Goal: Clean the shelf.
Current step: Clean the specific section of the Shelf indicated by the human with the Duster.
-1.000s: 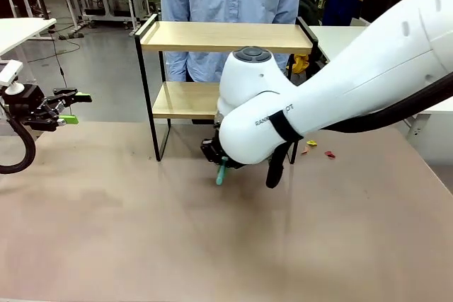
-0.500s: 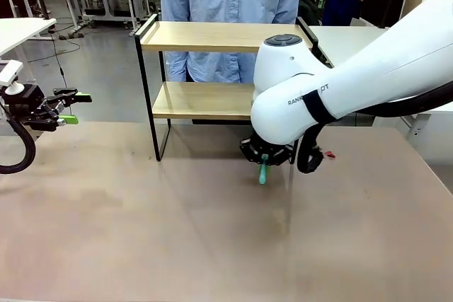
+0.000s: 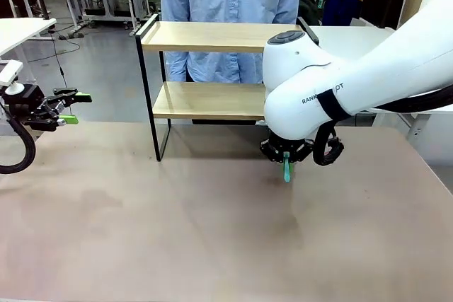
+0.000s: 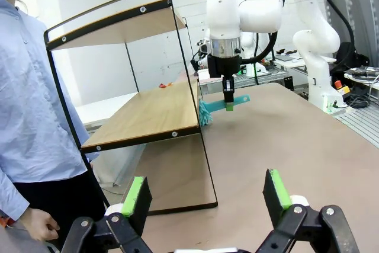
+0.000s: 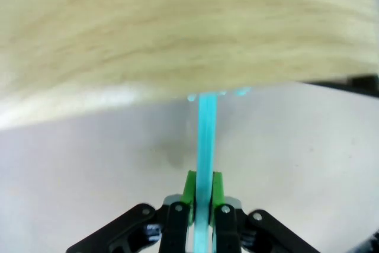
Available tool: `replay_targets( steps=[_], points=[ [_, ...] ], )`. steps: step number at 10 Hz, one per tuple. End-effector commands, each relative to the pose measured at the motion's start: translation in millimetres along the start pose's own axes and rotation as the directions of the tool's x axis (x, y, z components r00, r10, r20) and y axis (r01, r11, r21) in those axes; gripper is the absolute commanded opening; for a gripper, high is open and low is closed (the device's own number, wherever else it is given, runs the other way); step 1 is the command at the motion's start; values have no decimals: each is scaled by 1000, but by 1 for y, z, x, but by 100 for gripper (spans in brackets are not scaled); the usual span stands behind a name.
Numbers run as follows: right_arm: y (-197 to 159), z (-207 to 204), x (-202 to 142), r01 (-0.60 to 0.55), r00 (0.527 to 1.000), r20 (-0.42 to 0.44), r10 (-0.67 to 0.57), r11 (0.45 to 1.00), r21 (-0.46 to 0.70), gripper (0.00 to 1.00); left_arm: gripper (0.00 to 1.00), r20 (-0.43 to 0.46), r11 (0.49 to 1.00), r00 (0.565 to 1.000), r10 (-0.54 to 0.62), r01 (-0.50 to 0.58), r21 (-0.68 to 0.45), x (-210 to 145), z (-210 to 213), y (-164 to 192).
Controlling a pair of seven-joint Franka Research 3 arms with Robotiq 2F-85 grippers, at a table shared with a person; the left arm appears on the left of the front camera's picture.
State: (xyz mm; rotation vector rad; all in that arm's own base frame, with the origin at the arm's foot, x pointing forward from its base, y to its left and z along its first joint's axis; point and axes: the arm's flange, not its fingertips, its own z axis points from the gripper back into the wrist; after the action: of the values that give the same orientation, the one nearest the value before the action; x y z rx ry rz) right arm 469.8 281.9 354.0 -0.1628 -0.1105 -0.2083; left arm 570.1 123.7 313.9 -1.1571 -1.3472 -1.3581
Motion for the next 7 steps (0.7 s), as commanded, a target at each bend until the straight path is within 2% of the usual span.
replay_targets(
  steps=[1, 2, 3, 4, 5, 7],
  points=[
    [3, 27, -27, -6, 1000, 29, 3, 995, 103, 13, 100, 1, 1000, 1000, -4, 4, -3, 4, -1, 0],
    [0, 0, 0, 0, 1000, 0, 0, 1000, 0, 13, 100, 1, 1000, 1000, -4, 4, -3, 4, -1, 0],
    [0, 0, 0, 0, 1000, 0, 0, 1000, 0, 13, 100, 1, 1000, 1000, -4, 4, -3, 4, -1, 0],
    [6, 18, -11, -17, 1000, 20, 16, 1000, 23, 13, 100, 1, 1000, 1000, -4, 4, -3, 4, -1, 0],
    [-5, 35, -18, -49, 998, 48, 44, 995, 90, 13, 100, 1, 1000, 1000, -4, 4, -3, 4, -1, 0],
    [-28, 61, -30, -108, 992, 75, 100, 987, 119, 13, 100, 1, 1000, 1000, -4, 4, -3, 4, -1, 0]
  ],
)
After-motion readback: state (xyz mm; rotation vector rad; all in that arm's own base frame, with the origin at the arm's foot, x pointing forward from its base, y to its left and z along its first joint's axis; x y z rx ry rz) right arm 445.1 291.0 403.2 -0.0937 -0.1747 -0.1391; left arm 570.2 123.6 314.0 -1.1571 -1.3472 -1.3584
